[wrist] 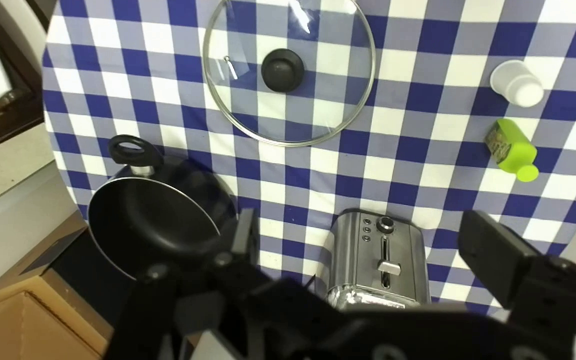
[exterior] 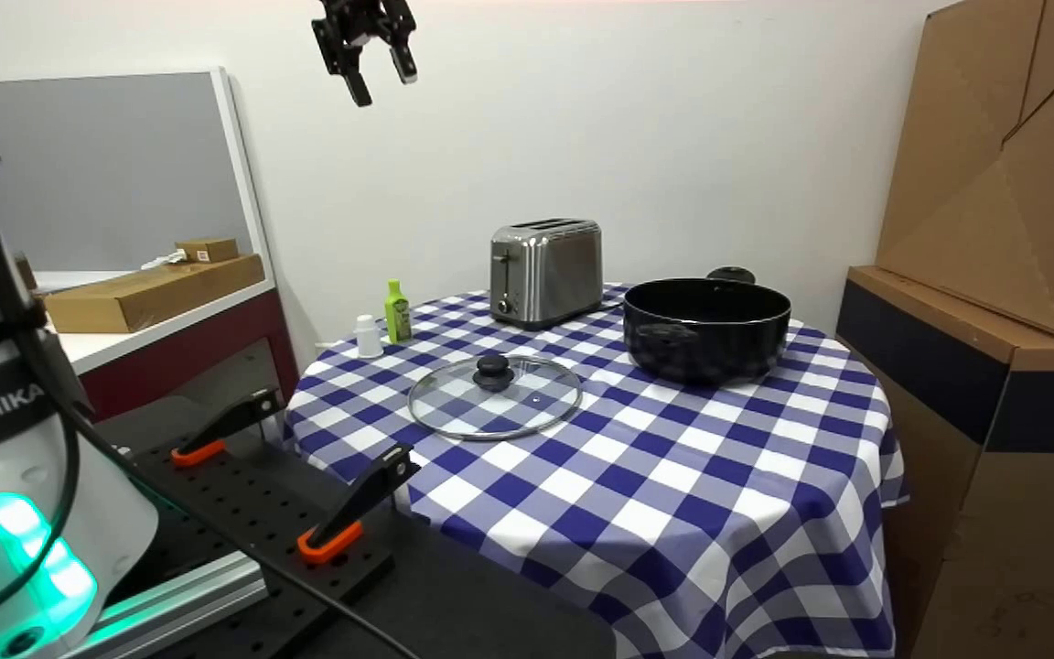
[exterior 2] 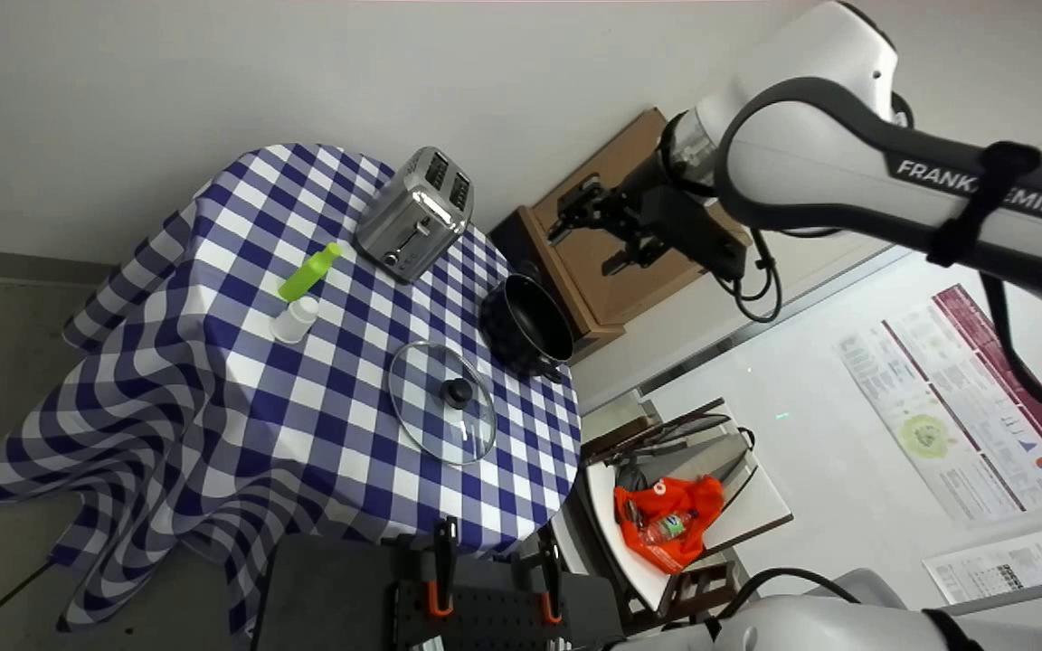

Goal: Move the green bottle to the right

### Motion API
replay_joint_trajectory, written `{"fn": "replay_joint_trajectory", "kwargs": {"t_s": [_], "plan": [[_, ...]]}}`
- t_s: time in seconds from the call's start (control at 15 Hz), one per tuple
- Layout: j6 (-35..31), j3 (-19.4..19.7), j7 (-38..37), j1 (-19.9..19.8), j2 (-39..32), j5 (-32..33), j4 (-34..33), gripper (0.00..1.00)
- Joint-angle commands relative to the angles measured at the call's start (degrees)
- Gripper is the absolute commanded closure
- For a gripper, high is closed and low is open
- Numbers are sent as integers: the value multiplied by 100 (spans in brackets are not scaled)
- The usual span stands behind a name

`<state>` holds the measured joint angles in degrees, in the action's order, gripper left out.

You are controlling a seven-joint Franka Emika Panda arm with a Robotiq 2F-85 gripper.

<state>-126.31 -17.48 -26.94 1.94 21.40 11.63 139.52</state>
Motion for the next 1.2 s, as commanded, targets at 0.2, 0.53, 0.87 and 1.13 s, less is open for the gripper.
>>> {"fn": "replay_joint_trajectory", "kwargs": {"t_s": [0.2, 0.53, 0.87, 1.13], "plan": [[-1349, 3, -778, 5, -1664, 435, -405, 0], [-1469, 322, -652, 334, -2730, 325, -1095, 0], [-1471, 577, -605, 774, -3179, 161, -1466, 0], [-1533, 641, -583, 1061, -3313, 134, -1510, 0]]}}
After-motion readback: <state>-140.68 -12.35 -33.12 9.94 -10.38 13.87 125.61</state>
